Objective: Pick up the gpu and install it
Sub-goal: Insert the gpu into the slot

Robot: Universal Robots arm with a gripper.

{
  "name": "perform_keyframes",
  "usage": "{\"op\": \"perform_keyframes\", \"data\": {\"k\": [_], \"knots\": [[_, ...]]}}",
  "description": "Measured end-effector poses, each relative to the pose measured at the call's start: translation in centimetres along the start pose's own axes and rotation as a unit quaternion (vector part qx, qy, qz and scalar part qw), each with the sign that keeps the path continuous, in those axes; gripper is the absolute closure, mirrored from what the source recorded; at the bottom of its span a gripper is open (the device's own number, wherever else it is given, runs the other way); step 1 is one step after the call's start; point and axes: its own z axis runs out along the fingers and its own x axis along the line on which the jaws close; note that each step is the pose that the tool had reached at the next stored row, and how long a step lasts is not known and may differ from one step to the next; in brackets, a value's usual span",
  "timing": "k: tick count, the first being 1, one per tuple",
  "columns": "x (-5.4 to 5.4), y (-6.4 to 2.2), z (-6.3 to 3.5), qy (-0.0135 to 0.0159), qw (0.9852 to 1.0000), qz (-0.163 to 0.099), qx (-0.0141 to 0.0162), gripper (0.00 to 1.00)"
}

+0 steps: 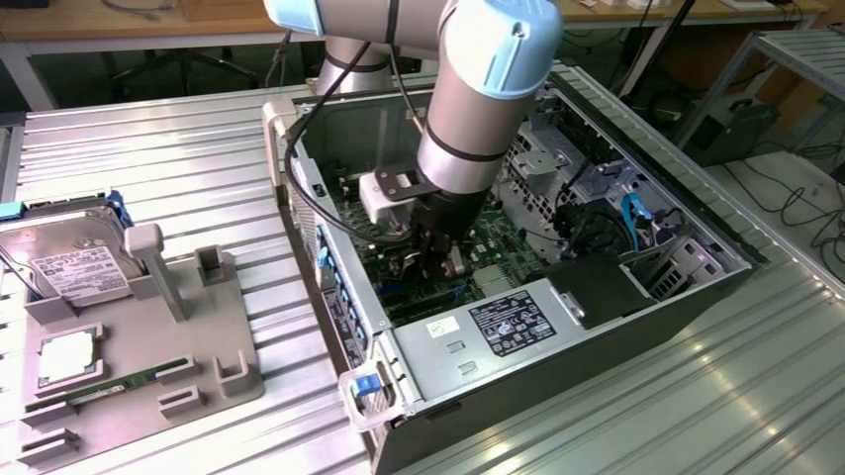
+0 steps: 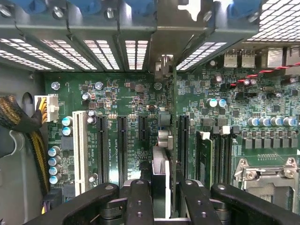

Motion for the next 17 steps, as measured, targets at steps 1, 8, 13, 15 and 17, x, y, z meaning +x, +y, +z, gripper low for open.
{"op": "perform_keyframes", "data": {"k": [1,8,13,15,17], "knots": [[0.0,-0.01,0.19,-0.0001,1.0000,0.000,0.0001,0.73],[0.0,0.02,0.59,0.0002,1.0000,0.000,0.0000,0.73],[0.0,0.04,1.38,0.0004,1.0000,0.000,0.0000,0.73],[0.0,0.05,1.42,0.0002,1.0000,0.000,0.0002,0.73],[0.0,0.05,1.43,0.0001,1.0000,0.000,0.0002,0.73]]}}
